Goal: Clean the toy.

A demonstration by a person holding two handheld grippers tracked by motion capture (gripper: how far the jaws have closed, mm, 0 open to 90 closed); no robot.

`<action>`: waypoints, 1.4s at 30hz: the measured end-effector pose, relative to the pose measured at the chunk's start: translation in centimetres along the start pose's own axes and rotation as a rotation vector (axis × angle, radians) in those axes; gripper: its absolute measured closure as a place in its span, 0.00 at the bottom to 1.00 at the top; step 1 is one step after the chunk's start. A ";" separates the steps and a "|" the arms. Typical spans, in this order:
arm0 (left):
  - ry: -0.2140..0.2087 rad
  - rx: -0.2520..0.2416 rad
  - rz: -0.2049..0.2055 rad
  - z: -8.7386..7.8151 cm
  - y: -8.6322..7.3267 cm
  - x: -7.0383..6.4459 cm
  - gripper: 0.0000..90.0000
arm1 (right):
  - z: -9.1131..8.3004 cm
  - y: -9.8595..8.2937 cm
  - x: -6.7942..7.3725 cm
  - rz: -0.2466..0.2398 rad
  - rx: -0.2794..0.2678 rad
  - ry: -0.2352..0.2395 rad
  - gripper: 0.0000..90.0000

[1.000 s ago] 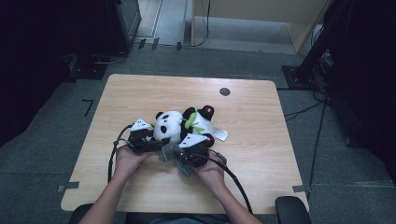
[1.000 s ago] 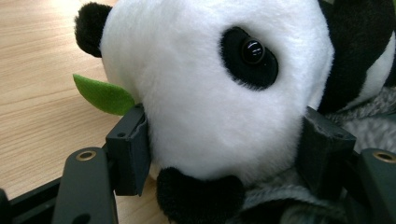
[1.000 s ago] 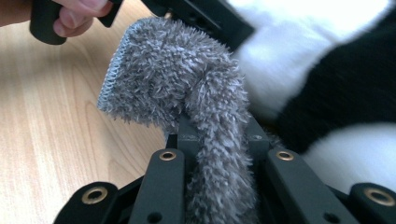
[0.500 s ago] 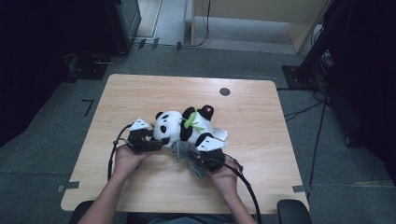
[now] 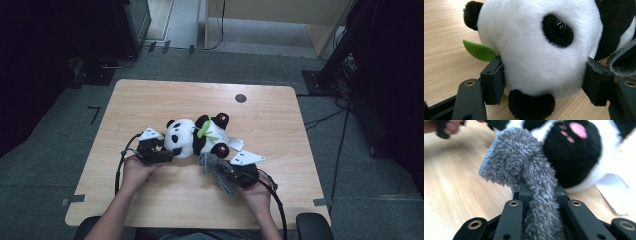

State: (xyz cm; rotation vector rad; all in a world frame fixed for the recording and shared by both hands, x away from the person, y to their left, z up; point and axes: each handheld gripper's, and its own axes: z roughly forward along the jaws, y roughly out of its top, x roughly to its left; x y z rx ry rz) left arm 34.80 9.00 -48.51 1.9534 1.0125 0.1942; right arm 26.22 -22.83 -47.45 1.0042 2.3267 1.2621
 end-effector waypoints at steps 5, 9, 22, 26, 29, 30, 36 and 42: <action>0.002 0.002 -0.001 0.0 0.0 -0.1 0.32 | 0.2 0.8 1.6 -0.018 -0.028 0.078 0.85; 0.005 0.006 -0.007 0.0 0.1 -0.2 0.32 | 1.5 1.6 2.8 -0.051 -0.012 0.127 0.85; 0.018 0.000 -0.020 -0.1 0.0 -0.5 0.32 | 7.6 4.2 4.9 -0.133 0.064 0.199 0.85; 0.019 -0.003 -0.023 -0.1 -0.1 -0.5 0.33 | 9.1 5.2 4.7 -0.118 0.069 0.172 0.85; 0.017 -0.005 -0.026 -0.1 -0.1 -0.4 0.33 | 9.7 5.4 4.2 -0.110 0.067 0.172 0.85; 0.019 -0.006 -0.025 -0.1 -0.1 -0.4 0.33 | 9.7 5.4 4.2 -0.110 0.067 0.172 0.85; 0.021 -0.003 -0.016 -0.2 -0.1 -0.5 0.32 | 9.7 5.2 3.9 -0.117 0.069 0.157 0.85; 0.014 -0.006 -0.017 -0.2 -0.2 -0.3 0.32 | 8.8 4.5 3.1 -0.093 0.071 0.126 0.85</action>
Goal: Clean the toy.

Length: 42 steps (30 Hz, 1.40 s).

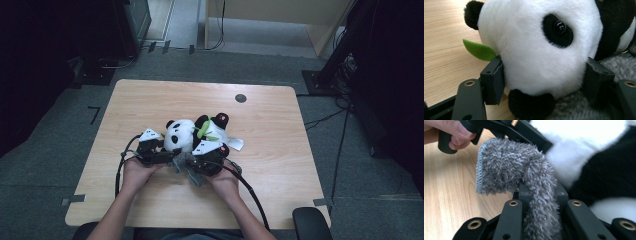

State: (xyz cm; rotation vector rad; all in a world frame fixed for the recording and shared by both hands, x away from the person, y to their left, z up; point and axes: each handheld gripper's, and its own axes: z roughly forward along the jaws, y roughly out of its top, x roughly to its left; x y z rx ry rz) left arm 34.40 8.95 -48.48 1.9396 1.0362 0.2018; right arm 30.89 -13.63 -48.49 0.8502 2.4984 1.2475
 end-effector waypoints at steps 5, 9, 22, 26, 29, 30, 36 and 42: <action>-0.003 0.003 -0.004 0.0 0.0 0.0 0.32 | -0.7 -0.7 -0.6 0.019 -0.005 -0.022 0.85; -0.007 0.008 -0.003 -0.1 0.0 0.0 0.32 | -1.4 -1.2 -0.9 0.024 -0.010 -0.044 0.85; -0.016 0.017 -0.004 -0.1 0.3 0.5 0.33 | -5.5 -3.5 -2.4 0.060 -0.047 -0.093 0.85; -0.014 0.013 0.000 -0.1 0.3 0.5 0.34 | -6.5 -4.4 -3.4 0.085 -0.056 -0.054 0.85; -0.012 0.013 0.000 -0.1 0.3 0.5 0.34 | -7.6 -4.7 -4.6 0.091 -0.040 -0.022 0.85; -0.012 0.013 0.000 -0.1 0.3 0.5 0.34 | -7.9 -4.6 -4.7 0.080 -0.028 -0.022 0.85; -0.008 0.014 0.003 -0.1 0.3 0.4 0.34 | -9.5 -4.7 -5.7 0.010 0.058 -0.033 0.85; -0.010 0.009 -0.004 0.0 0.3 0.5 0.34 | -11.4 -5.3 -8.3 0.054 0.058 -0.081 0.84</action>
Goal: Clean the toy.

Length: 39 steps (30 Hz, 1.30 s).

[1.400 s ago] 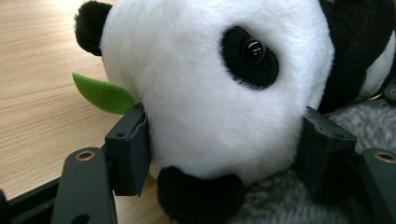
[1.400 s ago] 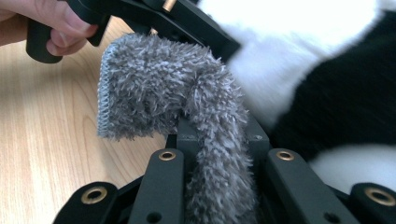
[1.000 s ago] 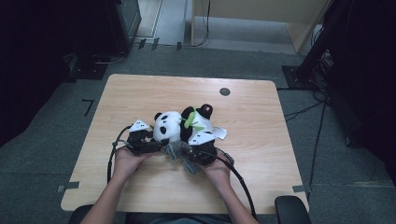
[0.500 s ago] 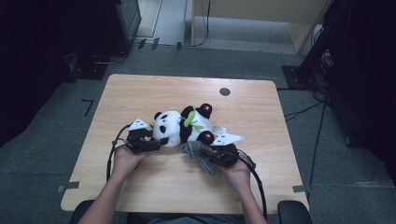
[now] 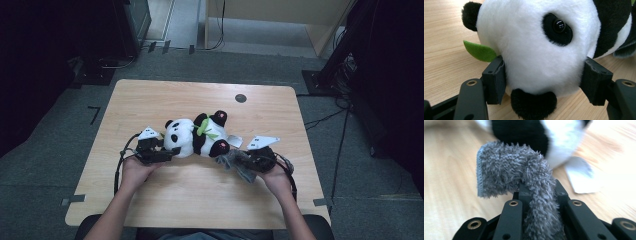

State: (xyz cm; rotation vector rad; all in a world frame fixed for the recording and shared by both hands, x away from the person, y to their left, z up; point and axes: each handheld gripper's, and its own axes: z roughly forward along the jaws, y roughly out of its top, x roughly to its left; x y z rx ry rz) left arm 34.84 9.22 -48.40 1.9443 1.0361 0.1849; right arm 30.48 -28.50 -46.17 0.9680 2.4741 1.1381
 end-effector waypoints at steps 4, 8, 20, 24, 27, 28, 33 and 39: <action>0.005 -0.002 0.007 0.1 0.0 0.0 0.34 | -0.2 0.1 -1.9 0.035 -0.016 -0.028 0.84; 0.008 -0.003 0.015 0.1 0.0 0.0 0.34 | 0.4 0.7 -3.5 0.066 -0.027 -0.052 0.84; 0.009 -0.006 0.006 0.1 0.0 -0.1 0.34 | 3.8 3.4 -6.1 0.066 -0.024 -0.069 0.85; 0.010 -0.010 0.002 0.1 -0.1 -0.1 0.33 | 3.7 3.3 -7.2 0.092 -0.044 -0.097 0.85; 0.010 -0.023 -0.002 0.2 -0.2 0.0 0.33 | 3.6 2.8 -8.1 0.117 -0.060 -0.105 0.85; 0.012 -0.024 -0.002 0.2 -0.2 0.0 0.33 | 3.4 2.5 -8.8 0.141 -0.074 -0.112 0.85; 0.018 -0.024 0.004 0.2 -0.3 -0.2 0.31 | 2.9 2.1 -10.3 0.178 -0.103 -0.137 0.85; 0.016 -0.024 0.004 0.1 -0.3 -0.1 0.28 | 2.2 1.5 -11.8 0.205 -0.127 -0.182 0.84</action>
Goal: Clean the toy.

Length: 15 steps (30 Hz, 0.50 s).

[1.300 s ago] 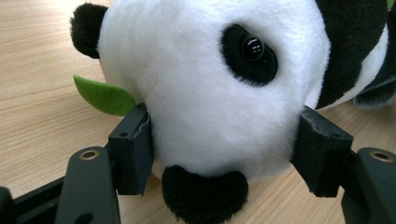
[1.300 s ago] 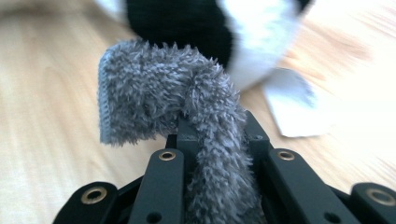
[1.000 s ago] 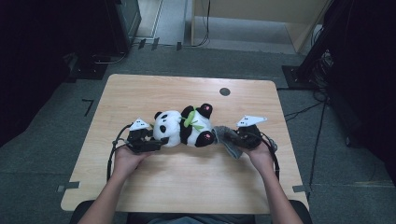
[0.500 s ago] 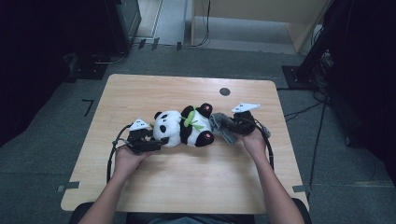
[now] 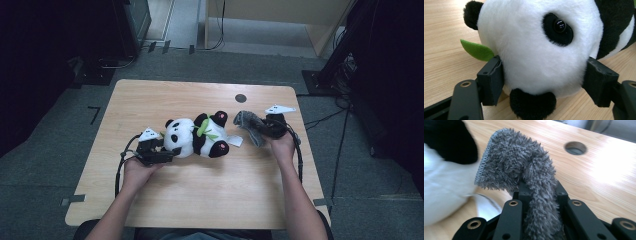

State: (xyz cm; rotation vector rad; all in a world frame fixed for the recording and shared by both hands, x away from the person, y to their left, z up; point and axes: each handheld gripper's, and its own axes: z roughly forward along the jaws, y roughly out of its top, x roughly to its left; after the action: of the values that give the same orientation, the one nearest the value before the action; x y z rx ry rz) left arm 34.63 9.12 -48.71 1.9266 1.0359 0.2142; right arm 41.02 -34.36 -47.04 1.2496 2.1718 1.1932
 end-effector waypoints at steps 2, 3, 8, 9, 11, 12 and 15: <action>-0.002 0.000 -0.001 0.0 0.0 0.0 0.27 | 0.0 -0.3 -0.7 0.011 0.005 -0.021 0.84; -0.002 0.000 -0.001 0.0 0.0 0.0 0.27 | 0.1 -0.7 -1.4 0.030 0.009 -0.042 0.83; -0.001 -0.002 0.000 0.0 0.0 0.1 0.26 | 0.5 -1.5 -2.6 0.068 0.022 -0.096 0.83; -0.001 -0.002 0.000 0.0 0.0 0.1 0.26 | 0.5 -1.6 -2.8 0.072 0.024 -0.104 0.83; 0.001 0.000 0.004 0.0 0.0 0.0 0.26 | 0.6 -1.7 -3.0 0.077 0.025 -0.108 0.82; 0.001 0.000 0.006 0.0 0.0 0.0 0.26 | 0.6 -1.9 -3.1 0.082 0.027 -0.114 0.81; -0.001 -0.001 0.007 0.0 0.0 0.0 0.25 | 0.7 -2.1 -3.4 0.105 0.020 -0.121 0.74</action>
State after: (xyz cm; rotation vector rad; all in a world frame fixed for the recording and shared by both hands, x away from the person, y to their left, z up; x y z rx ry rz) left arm 34.65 9.14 -48.76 1.9297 1.0286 0.2171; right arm 42.20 -37.34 -49.43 1.4210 2.0583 1.1076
